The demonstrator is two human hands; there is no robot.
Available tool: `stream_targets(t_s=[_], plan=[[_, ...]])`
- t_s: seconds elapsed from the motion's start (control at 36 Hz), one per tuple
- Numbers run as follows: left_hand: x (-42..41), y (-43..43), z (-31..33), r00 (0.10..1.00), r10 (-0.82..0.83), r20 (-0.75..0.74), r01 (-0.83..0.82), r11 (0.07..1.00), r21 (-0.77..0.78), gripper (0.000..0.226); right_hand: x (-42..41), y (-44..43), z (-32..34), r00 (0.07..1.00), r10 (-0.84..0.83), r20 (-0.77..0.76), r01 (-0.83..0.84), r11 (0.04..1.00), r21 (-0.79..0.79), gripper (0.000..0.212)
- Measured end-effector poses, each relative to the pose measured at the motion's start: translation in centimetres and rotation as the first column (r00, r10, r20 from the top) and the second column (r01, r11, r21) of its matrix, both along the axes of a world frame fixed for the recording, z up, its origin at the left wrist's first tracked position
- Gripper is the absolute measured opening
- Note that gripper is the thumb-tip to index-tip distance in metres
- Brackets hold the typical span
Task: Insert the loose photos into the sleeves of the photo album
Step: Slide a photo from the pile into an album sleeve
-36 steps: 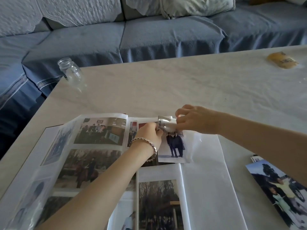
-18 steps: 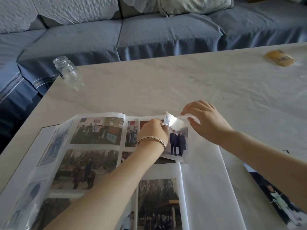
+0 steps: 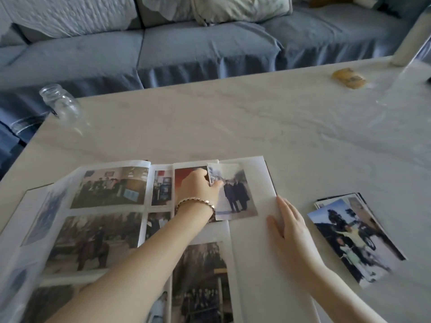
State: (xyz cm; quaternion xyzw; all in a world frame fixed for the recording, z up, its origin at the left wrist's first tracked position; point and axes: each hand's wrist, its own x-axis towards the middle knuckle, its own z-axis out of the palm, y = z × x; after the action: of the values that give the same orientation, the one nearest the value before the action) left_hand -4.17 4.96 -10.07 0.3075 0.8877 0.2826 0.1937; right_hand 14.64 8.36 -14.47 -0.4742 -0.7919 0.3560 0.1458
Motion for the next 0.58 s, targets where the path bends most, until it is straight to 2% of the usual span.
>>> stream_targets(t_s=[0.06,0.11,0.28,0.36,0.44,0.58], plan=[[-0.3,-0.2,-0.2,0.999,0.022,0.041,-0.024,0.999,0.045,0.037,0.0,-0.1,-0.1,1.000,-0.001,-0.012,0.002,1.000,0.024,0.052],[-0.5,-0.4,-0.1,0.998,0.017,0.056,-0.021,0.998,0.061,0.034,0.0,-0.1,-0.2,1.000,0.001,-0.018,0.000,1.000,0.026,0.052],[-0.3,0.8,0.4,0.999,-0.043,-0.013,0.042,0.998,-0.050,0.028,0.0,-0.2,-0.4,1.000,-0.002,-0.029,0.003,0.999,0.045,0.051],[0.1,1.4,0.8,0.993,0.014,0.115,-0.010,0.999,-0.035,0.012,0.0,-0.1,-0.5,0.999,-0.007,-0.033,0.008,0.999,0.051,0.050],[0.8,1.7,0.8,0.964,0.080,0.254,-0.076,0.997,-0.024,0.017,0.0,-0.1,-0.5,0.999,-0.003,-0.033,0.005,0.998,0.060,0.049],[1.4,2.5,0.2,0.952,0.094,0.292,-0.098,0.995,-0.002,0.014,0.0,0.0,-0.6,1.000,0.010,-0.027,-0.008,0.998,0.060,0.050]])
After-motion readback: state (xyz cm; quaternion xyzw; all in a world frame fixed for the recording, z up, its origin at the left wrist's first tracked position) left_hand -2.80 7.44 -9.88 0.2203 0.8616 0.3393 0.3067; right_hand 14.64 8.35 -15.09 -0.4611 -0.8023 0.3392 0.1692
